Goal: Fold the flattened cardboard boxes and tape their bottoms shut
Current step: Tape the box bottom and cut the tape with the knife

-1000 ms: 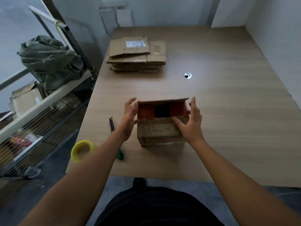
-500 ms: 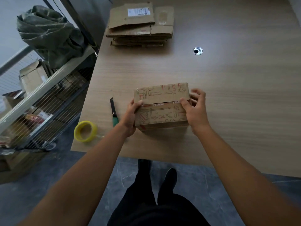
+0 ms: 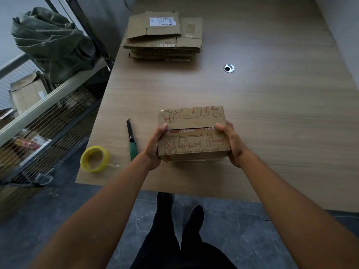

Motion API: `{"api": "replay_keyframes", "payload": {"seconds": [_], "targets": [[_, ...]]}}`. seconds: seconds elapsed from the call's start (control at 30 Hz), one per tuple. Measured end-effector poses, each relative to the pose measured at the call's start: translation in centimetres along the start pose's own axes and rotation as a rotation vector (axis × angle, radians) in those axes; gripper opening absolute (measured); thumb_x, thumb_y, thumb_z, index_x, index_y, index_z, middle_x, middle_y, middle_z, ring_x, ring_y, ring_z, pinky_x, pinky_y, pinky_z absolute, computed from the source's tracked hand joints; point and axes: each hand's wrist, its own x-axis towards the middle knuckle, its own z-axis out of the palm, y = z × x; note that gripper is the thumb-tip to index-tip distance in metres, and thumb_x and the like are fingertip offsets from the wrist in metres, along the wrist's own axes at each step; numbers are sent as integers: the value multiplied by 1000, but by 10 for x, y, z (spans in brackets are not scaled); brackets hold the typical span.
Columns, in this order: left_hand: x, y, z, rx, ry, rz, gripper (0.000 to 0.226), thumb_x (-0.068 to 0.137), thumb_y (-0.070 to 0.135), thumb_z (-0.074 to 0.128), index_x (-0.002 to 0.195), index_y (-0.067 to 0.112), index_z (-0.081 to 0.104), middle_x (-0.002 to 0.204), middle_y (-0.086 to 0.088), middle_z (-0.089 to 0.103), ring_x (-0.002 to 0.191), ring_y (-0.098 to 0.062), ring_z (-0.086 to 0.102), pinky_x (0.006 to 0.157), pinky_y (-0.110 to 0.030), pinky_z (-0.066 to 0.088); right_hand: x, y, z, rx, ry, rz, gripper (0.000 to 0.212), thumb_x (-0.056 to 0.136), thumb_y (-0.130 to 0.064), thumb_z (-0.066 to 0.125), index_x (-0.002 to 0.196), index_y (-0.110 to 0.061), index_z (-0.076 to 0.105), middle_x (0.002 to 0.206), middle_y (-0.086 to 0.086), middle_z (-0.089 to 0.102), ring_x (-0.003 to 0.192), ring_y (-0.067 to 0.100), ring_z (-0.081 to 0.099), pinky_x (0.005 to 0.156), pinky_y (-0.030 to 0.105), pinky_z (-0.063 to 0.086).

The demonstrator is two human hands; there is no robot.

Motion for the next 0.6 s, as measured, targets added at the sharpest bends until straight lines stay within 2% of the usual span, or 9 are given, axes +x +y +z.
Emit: {"api": "replay_keyframes", "payload": {"seconds": [0.13,0.2,0.27,0.37,0.47,0.53,0.6], "targets": [[-4,-13,-1,54,48,-30,59,86,51,57,132,14,59,122,-17,70,110,-35,69,85,-44,61,-9,8,1,44,-24,21,42,100,-41,53,139,-29,41,124,14,65,106,32,70,76,46,60],[-4,-12,-4,131,81,-44,69,84,54,60,138,12,53,127,-19,67,112,-36,68,83,-44,61,-11,14,-2,-14,-16,13,44,101,-42,54,141,-29,40,126,13,65,104,29,72,74,44,61],[-2,-3,-5,241,108,-10,71,88,53,62,145,15,44,134,-19,63,113,-35,68,86,-47,60,-14,14,-4,-81,65,-50,47,101,-41,57,144,-29,40,126,10,66,103,24,72,75,40,61],[0,13,3,443,199,127,57,103,39,52,155,30,31,128,-6,65,108,-27,70,89,-49,60,-16,11,-4,-377,194,-237,61,98,-45,62,152,-36,34,138,2,57,112,18,66,86,37,60],[-5,19,15,642,285,188,58,107,41,44,158,39,17,119,7,62,103,-19,69,84,-44,61,-17,7,2,-640,211,-339,70,99,-47,58,158,-31,24,150,1,48,126,21,56,98,44,56],[-10,18,19,686,303,198,58,107,42,42,159,39,15,118,5,63,99,-17,69,81,-43,63,-15,3,4,-820,243,-405,73,100,-46,57,160,-26,21,155,3,42,139,24,44,112,50,44],[-10,19,20,671,310,197,57,108,39,42,158,38,16,117,4,63,97,-17,69,75,-38,63,-18,-4,15,-1056,328,-512,73,101,-41,57,161,-23,19,162,9,30,151,31,25,122,52,28]]}}
